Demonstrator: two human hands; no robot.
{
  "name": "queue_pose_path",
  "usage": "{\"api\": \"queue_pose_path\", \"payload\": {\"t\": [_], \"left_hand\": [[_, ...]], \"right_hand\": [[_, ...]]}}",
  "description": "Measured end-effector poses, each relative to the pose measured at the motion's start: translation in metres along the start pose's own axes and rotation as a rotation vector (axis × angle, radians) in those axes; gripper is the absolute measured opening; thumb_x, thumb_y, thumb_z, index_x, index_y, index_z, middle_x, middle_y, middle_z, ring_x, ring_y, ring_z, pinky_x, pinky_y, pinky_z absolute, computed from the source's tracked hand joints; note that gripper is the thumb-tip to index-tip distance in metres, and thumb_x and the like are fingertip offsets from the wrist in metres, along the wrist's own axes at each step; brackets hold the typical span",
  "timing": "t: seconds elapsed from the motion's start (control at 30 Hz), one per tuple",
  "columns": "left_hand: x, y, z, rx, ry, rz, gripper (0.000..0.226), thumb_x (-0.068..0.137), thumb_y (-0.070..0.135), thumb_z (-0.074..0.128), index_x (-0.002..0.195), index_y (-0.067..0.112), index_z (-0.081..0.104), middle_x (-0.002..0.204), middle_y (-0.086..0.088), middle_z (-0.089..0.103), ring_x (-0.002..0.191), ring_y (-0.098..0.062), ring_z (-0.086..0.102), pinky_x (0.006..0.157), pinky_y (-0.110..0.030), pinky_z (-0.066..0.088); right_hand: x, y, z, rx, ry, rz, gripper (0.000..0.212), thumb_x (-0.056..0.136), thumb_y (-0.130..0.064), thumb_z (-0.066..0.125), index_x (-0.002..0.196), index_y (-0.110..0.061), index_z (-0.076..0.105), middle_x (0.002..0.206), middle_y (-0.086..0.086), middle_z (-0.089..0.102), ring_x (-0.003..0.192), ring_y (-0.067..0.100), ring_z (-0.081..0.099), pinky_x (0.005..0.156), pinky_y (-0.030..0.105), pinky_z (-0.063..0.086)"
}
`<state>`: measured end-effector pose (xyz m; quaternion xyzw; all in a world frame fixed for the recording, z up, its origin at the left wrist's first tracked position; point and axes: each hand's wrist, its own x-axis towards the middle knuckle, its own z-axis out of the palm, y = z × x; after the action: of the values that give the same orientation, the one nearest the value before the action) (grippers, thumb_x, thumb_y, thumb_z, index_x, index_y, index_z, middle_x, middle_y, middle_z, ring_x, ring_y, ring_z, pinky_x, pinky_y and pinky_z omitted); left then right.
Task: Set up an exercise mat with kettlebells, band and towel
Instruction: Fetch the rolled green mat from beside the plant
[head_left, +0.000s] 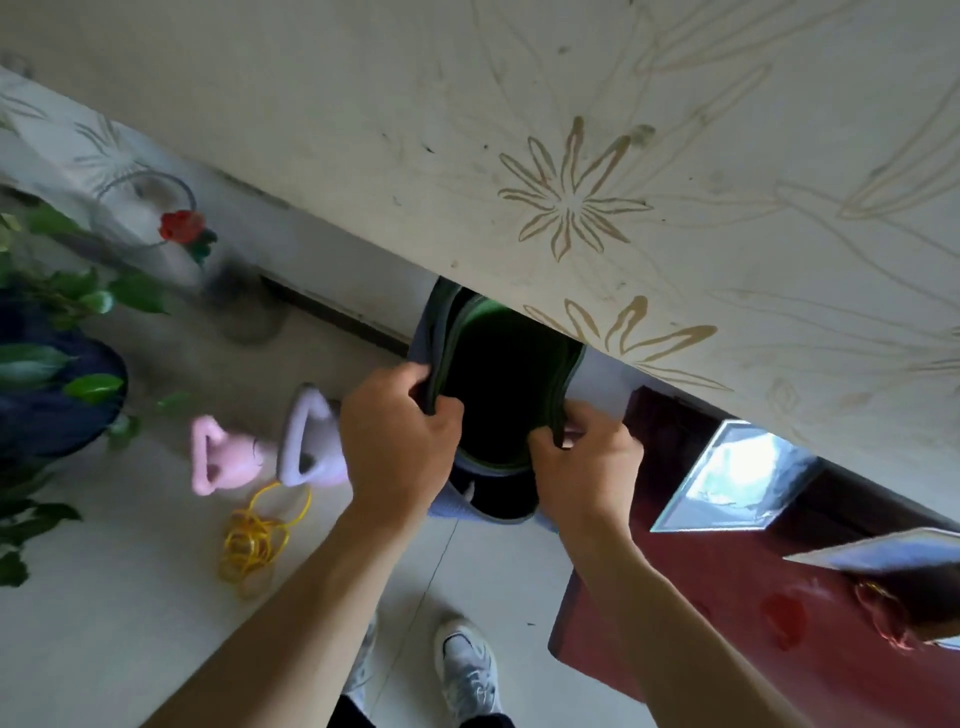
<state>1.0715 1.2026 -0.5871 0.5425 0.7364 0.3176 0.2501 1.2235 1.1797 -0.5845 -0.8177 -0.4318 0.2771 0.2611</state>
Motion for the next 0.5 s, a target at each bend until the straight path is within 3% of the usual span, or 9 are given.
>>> {"api": "queue_pose_path", "payload": {"t": [0.3, 0.5], "left_hand": [[-0.084, -0.040, -0.075, -0.131, 0.277, -0.255, 0.006, 0.067, 0.015, 0.059, 0.068, 0.011, 0.064, 0.057, -0.006, 0.063, 0.059, -0.033, 0.065, 0.059, -0.051, 0.054], [-0.156, -0.079, -0.153, -0.143, 0.477, -0.474, 0.017, 0.070, 0.021, 0.065, 0.083, 0.020, 0.077, 0.072, 0.006, 0.073, 0.069, -0.013, 0.070, 0.072, -0.040, 0.058]], "right_hand": [[-0.073, -0.029, 0.012, -0.049, -0.186, -0.382, 0.026, 0.075, -0.015, 0.072, 0.100, -0.016, 0.079, 0.084, 0.002, 0.074, 0.073, 0.014, 0.071, 0.071, 0.037, 0.059], [-0.154, -0.078, 0.041, -0.141, -0.376, -0.663, 0.023, 0.074, -0.012, 0.073, 0.095, -0.018, 0.078, 0.081, -0.002, 0.072, 0.072, 0.010, 0.066, 0.071, 0.031, 0.056]]}}
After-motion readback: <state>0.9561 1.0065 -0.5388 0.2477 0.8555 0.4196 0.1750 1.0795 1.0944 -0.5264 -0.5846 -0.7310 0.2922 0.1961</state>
